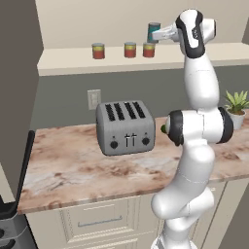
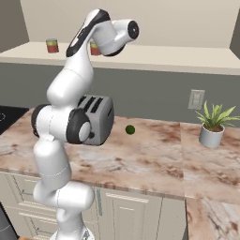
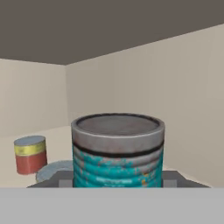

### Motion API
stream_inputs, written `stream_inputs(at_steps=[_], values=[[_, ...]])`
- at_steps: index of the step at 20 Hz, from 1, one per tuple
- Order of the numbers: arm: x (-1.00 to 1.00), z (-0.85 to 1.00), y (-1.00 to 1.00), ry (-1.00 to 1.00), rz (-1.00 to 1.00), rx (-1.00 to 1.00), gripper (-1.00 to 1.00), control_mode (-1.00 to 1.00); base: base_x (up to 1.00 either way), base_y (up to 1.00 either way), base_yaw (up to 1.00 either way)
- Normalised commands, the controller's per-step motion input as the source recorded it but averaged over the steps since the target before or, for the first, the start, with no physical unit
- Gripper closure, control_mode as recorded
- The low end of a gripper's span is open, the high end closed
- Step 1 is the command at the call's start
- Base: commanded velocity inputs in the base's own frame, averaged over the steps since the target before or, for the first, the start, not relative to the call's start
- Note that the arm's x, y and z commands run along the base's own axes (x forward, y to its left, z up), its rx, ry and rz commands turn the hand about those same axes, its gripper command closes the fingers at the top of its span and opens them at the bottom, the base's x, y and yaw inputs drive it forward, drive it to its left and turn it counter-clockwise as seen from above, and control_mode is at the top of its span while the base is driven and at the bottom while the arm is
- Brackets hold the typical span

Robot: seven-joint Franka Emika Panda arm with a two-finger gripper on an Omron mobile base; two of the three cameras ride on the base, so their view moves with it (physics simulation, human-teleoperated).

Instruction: Stack two cans on top of the other two cans in the cabinet.

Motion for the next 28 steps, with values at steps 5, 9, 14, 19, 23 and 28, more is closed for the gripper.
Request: stream_inputs(at_steps=[5,9,14,19,23,28], values=[[0.22,0.0,0.27,0.0,0.03,0.0,1.0,-1.0,0.0,0.0,0.0],[0.2,0.0,0.2,0.0,0.03,0.0,1.0,-1.0,0.0,0.0,0.0],[0.16,0.0,0.1,0.0,0.04,0.0,1.0,-1.0,0.0,0.0,0.0],[0.14,0.0,0.02,0.0,0.05,0.0,1.0,-1.0,0.0,0.0,0.0],[0.1,0.0,-0.03,0.0,0.02,0.0,1.0,-1.0,0.0,0.0,0.0],[0.0,0.03,-0.25,0.0,0.0,0.0,1.0,-1.0,0.0,0.0,0.0]])
